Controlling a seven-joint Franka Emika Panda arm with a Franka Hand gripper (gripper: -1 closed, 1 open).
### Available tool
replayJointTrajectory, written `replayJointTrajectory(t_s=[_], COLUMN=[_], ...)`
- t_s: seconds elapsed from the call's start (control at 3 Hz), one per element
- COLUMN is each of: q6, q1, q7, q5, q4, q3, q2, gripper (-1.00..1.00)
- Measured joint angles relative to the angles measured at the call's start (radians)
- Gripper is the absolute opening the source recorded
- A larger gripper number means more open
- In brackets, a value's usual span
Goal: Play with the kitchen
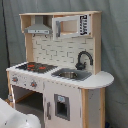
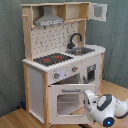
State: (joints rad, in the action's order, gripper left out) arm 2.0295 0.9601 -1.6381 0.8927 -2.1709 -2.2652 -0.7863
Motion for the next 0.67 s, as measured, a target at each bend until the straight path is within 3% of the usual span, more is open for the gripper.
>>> replayJointTrajectory(t_s=[0.67], q6=[0.120], q1=[0.001], q7=[-0.022], q5=[0.046], q4=[-0.101], q3=[0.125], q2=[0.000], gripper=[-1.00])
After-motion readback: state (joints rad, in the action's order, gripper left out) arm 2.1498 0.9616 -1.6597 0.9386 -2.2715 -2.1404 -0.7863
